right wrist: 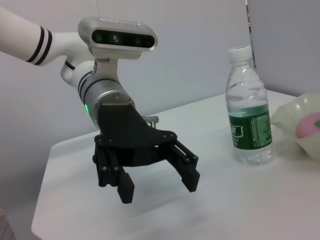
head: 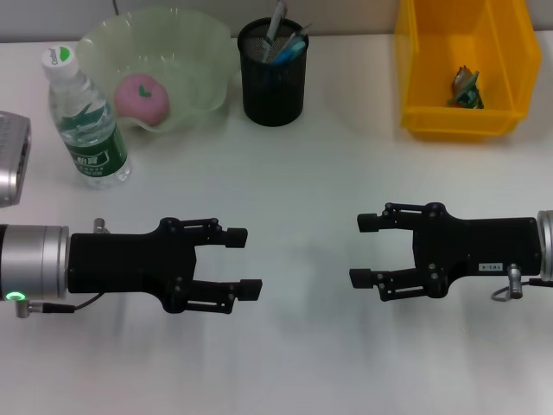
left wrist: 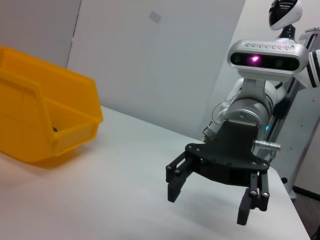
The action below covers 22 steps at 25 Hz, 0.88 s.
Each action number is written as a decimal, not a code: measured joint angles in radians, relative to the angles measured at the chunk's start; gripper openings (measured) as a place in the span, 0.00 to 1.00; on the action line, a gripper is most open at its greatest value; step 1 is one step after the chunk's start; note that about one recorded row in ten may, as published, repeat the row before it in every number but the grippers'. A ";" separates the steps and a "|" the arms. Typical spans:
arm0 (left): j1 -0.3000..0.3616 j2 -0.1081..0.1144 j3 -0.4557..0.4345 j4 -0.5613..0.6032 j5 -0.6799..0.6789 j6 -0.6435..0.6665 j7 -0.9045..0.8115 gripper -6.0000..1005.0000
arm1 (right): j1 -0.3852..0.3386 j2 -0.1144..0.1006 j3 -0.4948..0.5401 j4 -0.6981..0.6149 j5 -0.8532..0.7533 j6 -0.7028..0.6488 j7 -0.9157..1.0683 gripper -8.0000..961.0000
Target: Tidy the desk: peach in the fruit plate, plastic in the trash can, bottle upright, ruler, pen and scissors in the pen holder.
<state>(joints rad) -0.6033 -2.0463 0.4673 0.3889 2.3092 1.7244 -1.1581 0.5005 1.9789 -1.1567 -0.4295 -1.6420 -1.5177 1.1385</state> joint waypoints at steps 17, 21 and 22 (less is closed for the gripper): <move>0.005 0.002 -0.004 0.003 -0.005 0.014 0.014 0.80 | 0.016 0.014 0.002 -0.006 -0.001 0.028 0.000 0.86; 0.005 0.001 -0.004 0.003 -0.005 0.022 0.015 0.80 | 0.015 0.014 0.002 -0.003 -0.001 0.036 0.005 0.86; 0.005 0.000 -0.003 0.002 -0.005 0.024 0.015 0.80 | 0.014 0.015 0.002 -0.002 -0.001 0.038 0.005 0.86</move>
<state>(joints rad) -0.5981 -2.0463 0.4639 0.3913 2.3038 1.7482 -1.1427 0.5144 1.9935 -1.1550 -0.4317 -1.6430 -1.4801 1.1431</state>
